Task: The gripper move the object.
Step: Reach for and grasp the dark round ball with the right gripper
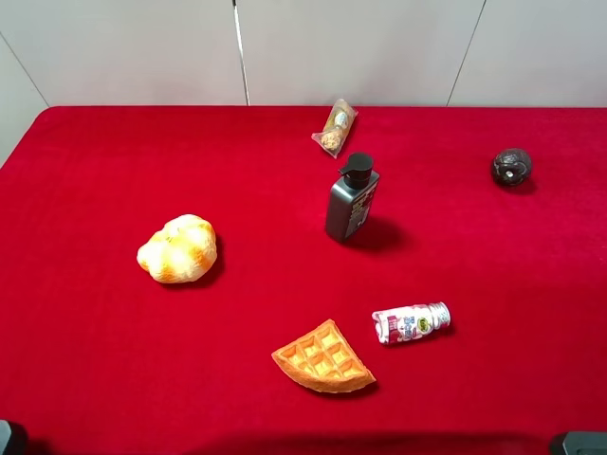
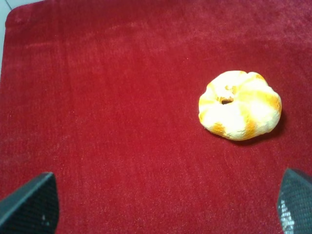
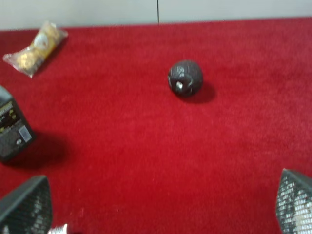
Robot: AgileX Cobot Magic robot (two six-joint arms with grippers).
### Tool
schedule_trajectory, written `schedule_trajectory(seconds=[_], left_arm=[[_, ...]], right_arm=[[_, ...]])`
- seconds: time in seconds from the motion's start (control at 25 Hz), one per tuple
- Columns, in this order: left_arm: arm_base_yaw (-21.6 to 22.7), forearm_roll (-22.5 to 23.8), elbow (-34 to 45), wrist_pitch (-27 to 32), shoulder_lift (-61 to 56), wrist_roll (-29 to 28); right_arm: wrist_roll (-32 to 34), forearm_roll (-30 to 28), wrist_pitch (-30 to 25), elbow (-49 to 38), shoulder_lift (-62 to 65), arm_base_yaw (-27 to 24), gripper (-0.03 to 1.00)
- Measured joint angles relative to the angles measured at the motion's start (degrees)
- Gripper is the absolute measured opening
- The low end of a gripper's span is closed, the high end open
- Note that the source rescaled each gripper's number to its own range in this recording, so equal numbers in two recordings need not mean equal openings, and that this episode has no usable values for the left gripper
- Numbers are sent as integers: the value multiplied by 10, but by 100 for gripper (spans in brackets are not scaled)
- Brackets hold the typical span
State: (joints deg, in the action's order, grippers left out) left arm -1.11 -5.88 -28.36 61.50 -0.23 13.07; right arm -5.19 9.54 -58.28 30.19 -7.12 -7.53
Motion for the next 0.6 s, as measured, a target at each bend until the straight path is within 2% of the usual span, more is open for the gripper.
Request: schedule_trajectory(seconds=[0.6], left_arm=[[0,0,0,0,0,0]], right_arm=[[0,1,44,69,-284,0,100]])
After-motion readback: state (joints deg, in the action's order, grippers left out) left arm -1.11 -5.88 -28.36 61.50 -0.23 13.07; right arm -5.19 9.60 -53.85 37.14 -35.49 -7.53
